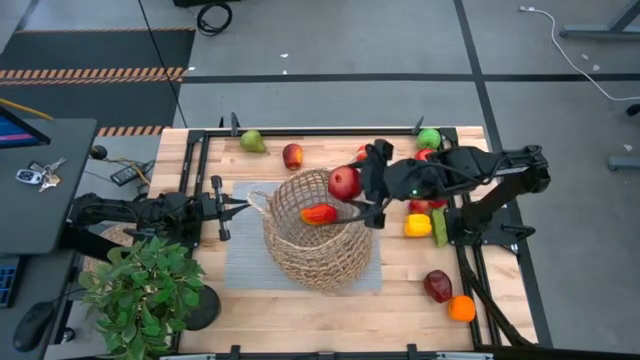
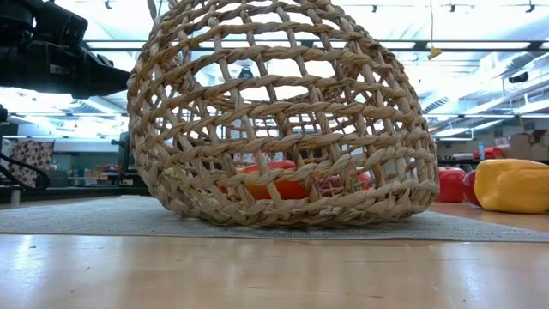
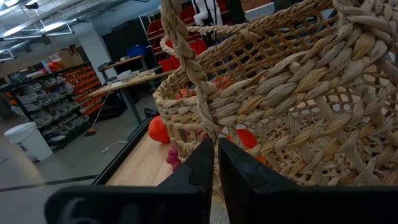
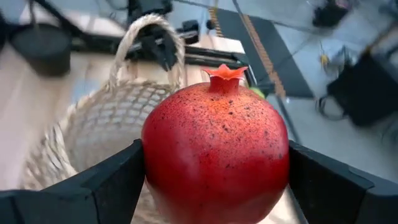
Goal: Build produce basket
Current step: Put the pomegranate into the brown basket, then put the yellow bell pepper into the brown basket
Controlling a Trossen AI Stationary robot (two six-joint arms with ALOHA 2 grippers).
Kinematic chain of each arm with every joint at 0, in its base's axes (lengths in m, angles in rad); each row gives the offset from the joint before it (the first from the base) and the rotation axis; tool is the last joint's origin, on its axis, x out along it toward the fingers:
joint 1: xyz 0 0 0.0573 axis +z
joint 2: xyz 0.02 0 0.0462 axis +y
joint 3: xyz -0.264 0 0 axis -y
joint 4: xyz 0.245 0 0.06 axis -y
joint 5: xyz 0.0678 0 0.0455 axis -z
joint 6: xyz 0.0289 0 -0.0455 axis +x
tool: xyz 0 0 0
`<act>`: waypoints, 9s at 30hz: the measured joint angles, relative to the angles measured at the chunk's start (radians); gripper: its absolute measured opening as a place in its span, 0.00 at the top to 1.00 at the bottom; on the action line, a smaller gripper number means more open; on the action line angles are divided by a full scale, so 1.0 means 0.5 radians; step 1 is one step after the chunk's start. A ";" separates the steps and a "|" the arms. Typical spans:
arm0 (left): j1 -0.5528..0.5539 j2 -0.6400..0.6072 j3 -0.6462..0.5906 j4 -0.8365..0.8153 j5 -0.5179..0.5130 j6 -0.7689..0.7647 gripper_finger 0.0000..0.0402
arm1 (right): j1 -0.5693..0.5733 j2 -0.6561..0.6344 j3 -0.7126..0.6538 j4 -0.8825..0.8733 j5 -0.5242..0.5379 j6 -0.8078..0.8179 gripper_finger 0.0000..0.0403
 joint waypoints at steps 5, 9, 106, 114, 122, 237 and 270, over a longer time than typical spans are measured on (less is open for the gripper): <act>0.000 0.000 0.000 0.000 -0.001 0.000 0.91 | 0.008 0.070 -0.002 -0.012 -0.063 -0.486 0.11; 0.000 0.000 0.000 -0.002 -0.002 0.000 0.92 | 0.047 0.099 -0.003 0.007 0.004 -0.879 0.11; 0.000 0.000 0.000 0.000 0.000 0.000 0.92 | -0.587 1.598 0.926 -0.981 -1.235 1.318 0.10; 0.000 0.000 0.000 0.000 0.000 0.000 0.93 | -0.515 1.615 0.924 -0.951 -1.188 1.215 0.08; 0.000 0.000 0.000 0.000 -0.001 0.000 0.91 | -0.470 1.614 0.924 -0.951 -1.220 1.080 0.06; 0.000 0.000 0.000 -0.004 -0.001 0.000 0.91 | -0.123 -0.141 -1.633 -0.762 -0.710 1.638 0.01; 0.000 0.000 0.000 -0.004 -0.001 0.000 0.93 | -0.190 -0.183 -2.139 -0.232 -0.825 1.526 0.19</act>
